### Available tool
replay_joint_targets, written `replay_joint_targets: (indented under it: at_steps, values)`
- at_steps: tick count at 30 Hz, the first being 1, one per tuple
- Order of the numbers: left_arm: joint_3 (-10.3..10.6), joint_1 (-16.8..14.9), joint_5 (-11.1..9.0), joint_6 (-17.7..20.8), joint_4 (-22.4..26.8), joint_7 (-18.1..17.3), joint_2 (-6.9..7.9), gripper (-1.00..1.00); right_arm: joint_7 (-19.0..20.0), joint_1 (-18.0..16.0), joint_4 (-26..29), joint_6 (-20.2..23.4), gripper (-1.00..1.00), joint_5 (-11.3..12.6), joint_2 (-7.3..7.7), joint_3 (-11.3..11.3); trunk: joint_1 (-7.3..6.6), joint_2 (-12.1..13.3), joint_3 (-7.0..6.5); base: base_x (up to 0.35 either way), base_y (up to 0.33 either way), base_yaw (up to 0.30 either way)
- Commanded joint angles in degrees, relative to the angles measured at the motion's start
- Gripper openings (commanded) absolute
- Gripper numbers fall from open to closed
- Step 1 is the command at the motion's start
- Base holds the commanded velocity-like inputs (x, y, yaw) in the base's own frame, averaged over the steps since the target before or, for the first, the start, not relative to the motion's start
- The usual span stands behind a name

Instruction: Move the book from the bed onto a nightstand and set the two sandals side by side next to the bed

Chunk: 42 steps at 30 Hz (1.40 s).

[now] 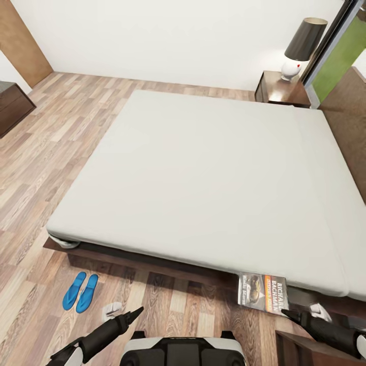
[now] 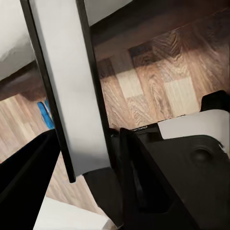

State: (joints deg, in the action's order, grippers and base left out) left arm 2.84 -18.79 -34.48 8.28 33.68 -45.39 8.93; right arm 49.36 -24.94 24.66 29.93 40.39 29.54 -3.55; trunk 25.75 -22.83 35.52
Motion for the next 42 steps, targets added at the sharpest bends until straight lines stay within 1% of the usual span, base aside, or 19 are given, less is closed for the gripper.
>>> replay_joint_targets:
  at_steps: [1,4,7,8,10,11,13,15,16,17,18,19,20,22,25,32,36,40,42]
  values:
    - [0.23,-0.02,-0.04,0.51,-0.11,-0.02,-0.06,1.00,0.00,-0.04,-0.86,-0.58,-1.00,0.44,0.04,-0.30,0.03,-0.09,-0.03,0.000,0.000,0.000]
    - [0.23,-0.02,1.30,0.45,-1.06,0.03,-0.44,1.00,0.02,-0.01,-3.26,-1.87,-1.00,-0.23,0.01,-0.25,0.03,-0.09,-0.30,0.000,0.000,0.000]
    - [0.20,-0.02,2.67,0.44,-1.94,0.04,-0.61,1.00,0.03,0.05,-7.61,-2.49,-1.00,-0.55,0.00,-0.24,0.03,-0.09,-0.58,0.000,0.000,0.000]
    - [0.19,-0.02,2.86,0.44,-2.15,0.04,-0.60,1.00,0.03,0.05,-8.24,-2.69,-1.00,-0.57,0.00,-0.24,0.03,-0.09,-0.67,0.000,0.000,0.000]
    - [0.16,-0.02,3.52,0.43,-3.43,0.04,-0.56,1.00,0.03,0.06,-9.93,-4.26,-1.00,-0.63,0.00,-0.23,0.03,-0.09,-0.86,0.000,0.000,0.000]
    - [0.15,-0.02,3.91,0.28,-5.98,0.09,-0.26,1.00,0.07,0.06,-10.79,-6.54,-1.00,-0.62,0.00,-0.23,0.03,-0.09,-0.95,0.000,0.000,0.000]
    - [0.07,-0.02,4.35,-0.77,-9.07,0.10,-0.03,1.00,0.10,0.07,-11.04,-7.37,-1.00,-0.65,0.00,-0.23,0.03,-0.09,-1.14,0.000,0.000,0.000]
    - [0.01,-0.02,5.15,-2.87,-10.99,0.16,0.06,1.00,0.11,0.07,-11.08,-7.72,-1.00,-0.64,0.00,-0.23,0.03,-0.09,-1.32,0.000,0.000,0.000]
    - [-0.01,-0.02,5.81,-3.56,-11.50,0.21,0.08,1.00,0.13,0.07,-11.00,-7.80,-1.00,-0.65,0.00,-0.23,0.03,-0.09,-1.41,0.000,0.000,0.000]
    - [-0.03,-0.02,7.75,-4.15,-11.98,0.65,0.07,1.00,0.58,0.07,-10.65,-7.86,-1.00,-0.64,0.00,-0.25,0.03,-0.09,-1.51,0.000,0.000,0.000]
    - [-0.08,-0.02,10.28,-4.45,-12.23,1.35,0.05,1.00,2.13,0.07,-10.41,-7.88,-1.00,-0.65,0.00,-0.28,0.03,-0.09,-1.60,0.000,0.000,0.000]
    - [-0.12,-0.02,11.56,-4.56,-12.33,1.64,0.05,1.00,3.53,0.07,-10.35,-7.87,-1.00,-0.64,0.00,-0.30,0.03,-0.09,-1.69,0.000,0.000,0.000]
    - [-0.15,-0.02,12.40,-4.63,-12.39,1.82,0.04,1.00,4.98,0.07,-10.31,-7.90,-1.00,-0.65,0.00,-0.30,0.03,-0.09,-1.78,0.000,0.000,0.000]
    - [-0.15,-0.02,13.29,-4.71,-12.45,2.07,-0.03,1.00,7.42,0.07,-10.27,-7.93,-1.00,-0.66,0.00,-0.31,0.03,-0.09,-1.97,0.000,0.000,0.000]
    - [-0.13,-0.02,13.75,-4.81,-12.49,2.20,-0.11,1.00,8.97,0.07,-10.29,-7.90,-1.00,-0.66,0.00,-0.32,0.03,-0.09,-2.24,0.000,0.000,0.000]
    - [0.03,-0.02,13.97,-4.92,-12.50,2.24,-0.20,1.00,9.60,0.07,-10.15,-7.88,-1.00,-1.33,0.03,-0.38,0.03,-0.09,-2.89,0.000,0.000,0.000]
    - [0.07,-0.02,13.99,-4.93,-12.50,2.24,-0.23,1.00,10.99,0.07,-9.77,-7.64,-1.00,-1.51,0.12,-0.33,0.03,-0.09,-3.26,0.000,0.000,0.000]
    - [0.13,-0.02,14.00,-5.00,-12.50,2.24,-0.29,1.00,11.04,0.00,-9.56,-7.51,-1.00,-1.54,0.16,-0.13,0.03,-0.09,-3.63,0.000,0.000,0.000]
    - [0.14,-0.02,14.00,-5.02,-12.50,2.26,-0.31,1.00,11.14,-0.02,-8.26,-7.82,-1.00,-1.51,0.17,-0.08,0.03,-0.09,-3.82,0.000,0.000,0.000]
